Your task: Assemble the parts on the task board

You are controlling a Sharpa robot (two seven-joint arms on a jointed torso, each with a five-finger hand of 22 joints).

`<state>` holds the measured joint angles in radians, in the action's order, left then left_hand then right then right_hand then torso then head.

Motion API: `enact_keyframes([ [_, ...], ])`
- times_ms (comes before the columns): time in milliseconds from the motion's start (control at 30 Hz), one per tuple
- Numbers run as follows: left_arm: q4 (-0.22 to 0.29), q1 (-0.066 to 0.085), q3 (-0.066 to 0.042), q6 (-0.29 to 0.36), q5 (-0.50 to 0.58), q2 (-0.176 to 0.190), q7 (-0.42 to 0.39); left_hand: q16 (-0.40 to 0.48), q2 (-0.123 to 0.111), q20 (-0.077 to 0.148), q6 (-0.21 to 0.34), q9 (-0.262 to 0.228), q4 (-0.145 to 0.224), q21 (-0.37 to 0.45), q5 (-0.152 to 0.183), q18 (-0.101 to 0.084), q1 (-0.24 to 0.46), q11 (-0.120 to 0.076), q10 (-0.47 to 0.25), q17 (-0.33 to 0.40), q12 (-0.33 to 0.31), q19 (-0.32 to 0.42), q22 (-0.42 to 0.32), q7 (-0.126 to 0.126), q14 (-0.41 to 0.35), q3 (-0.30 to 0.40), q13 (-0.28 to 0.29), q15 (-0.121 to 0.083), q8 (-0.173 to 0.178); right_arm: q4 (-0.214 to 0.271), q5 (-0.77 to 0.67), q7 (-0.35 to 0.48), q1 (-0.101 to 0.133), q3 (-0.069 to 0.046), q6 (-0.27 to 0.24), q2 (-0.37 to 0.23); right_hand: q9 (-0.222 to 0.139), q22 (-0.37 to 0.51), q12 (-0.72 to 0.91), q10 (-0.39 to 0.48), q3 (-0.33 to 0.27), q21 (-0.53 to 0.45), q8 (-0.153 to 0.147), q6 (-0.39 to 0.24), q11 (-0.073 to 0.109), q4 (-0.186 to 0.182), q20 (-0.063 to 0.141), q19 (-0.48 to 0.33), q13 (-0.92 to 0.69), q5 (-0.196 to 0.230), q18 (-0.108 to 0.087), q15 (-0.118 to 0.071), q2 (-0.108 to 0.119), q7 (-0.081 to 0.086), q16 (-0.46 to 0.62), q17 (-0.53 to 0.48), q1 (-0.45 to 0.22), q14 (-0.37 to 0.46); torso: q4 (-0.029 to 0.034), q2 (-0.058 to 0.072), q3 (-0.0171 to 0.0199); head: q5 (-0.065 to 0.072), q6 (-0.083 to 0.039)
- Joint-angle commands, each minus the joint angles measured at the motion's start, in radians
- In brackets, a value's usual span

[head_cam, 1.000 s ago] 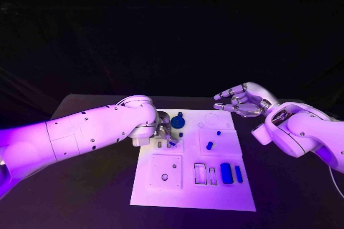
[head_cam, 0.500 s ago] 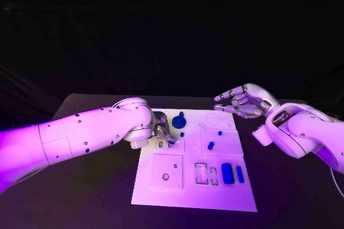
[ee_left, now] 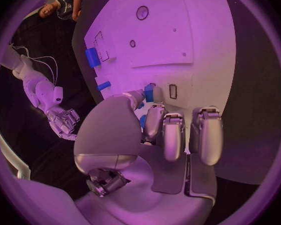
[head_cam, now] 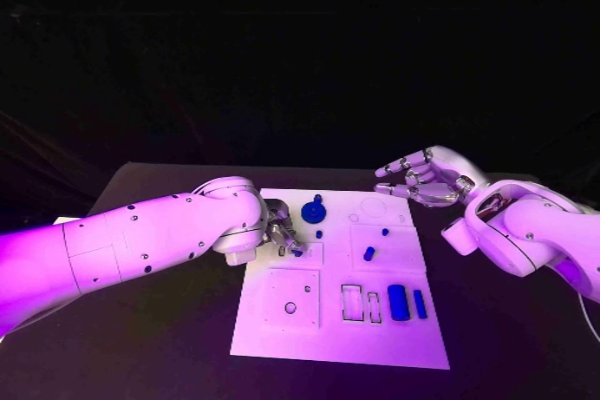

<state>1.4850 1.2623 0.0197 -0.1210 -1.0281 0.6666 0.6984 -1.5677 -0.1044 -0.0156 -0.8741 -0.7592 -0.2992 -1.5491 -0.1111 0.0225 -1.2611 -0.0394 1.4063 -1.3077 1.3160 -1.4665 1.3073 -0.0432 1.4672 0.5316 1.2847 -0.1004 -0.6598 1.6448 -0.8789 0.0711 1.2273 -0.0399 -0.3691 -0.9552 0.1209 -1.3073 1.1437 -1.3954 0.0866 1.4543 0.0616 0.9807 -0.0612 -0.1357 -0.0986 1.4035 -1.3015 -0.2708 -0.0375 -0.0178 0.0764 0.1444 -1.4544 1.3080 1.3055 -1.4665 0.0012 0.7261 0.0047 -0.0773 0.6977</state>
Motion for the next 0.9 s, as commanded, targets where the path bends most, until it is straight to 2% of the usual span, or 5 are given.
enact_keyframes([
  [33, 0.003, -0.002, 0.0, -0.004, -0.012, 0.001, 0.053, -0.003, 0.009, 0.001, -0.013, -0.002, 0.119, -0.004, -0.004, -0.016, 0.004, 0.0, 0.004, -0.263, 0.002, -0.092, 0.235, 0.012, 0.104, 0.124, -0.001, 0.005, -0.003, 0.001, -0.012, 0.0, -0.001, 0.0, 0.014, 0.0, 0.002, -0.043, -0.005, 0.004, -0.006, -0.005, 0.007, 0.003, 0.004, 0.002, 0.0, -0.01, 0.001, -0.007, -0.018, 0.004, -0.002, 0.0, 0.005, 0.047, 0.001, -0.056, -0.0009, 0.001, -0.0006, -0.003, -0.001],
  [900, 0.005, -0.005, 0.0, -0.03, -0.071, 0.0, 0.06, -0.003, 0.005, 0.001, -0.012, -0.004, 0.128, -0.004, -0.003, -0.016, 0.008, 0.0, 0.005, -0.263, 0.003, -0.092, 0.235, 0.012, 0.104, 0.132, 0.001, 0.005, -0.003, 0.005, -0.012, 0.002, -0.001, 0.0, 0.014, -0.001, 0.002, -0.042, -0.005, 0.004, -0.008, -0.006, 0.007, 0.004, 0.005, 0.001, 0.0, -0.011, 0.001, -0.007, -0.018, 0.004, -0.002, 0.0, 0.005, 0.047, -0.001, -0.057, -0.001, 0.001, -0.0006, -0.002, 0.005],
])
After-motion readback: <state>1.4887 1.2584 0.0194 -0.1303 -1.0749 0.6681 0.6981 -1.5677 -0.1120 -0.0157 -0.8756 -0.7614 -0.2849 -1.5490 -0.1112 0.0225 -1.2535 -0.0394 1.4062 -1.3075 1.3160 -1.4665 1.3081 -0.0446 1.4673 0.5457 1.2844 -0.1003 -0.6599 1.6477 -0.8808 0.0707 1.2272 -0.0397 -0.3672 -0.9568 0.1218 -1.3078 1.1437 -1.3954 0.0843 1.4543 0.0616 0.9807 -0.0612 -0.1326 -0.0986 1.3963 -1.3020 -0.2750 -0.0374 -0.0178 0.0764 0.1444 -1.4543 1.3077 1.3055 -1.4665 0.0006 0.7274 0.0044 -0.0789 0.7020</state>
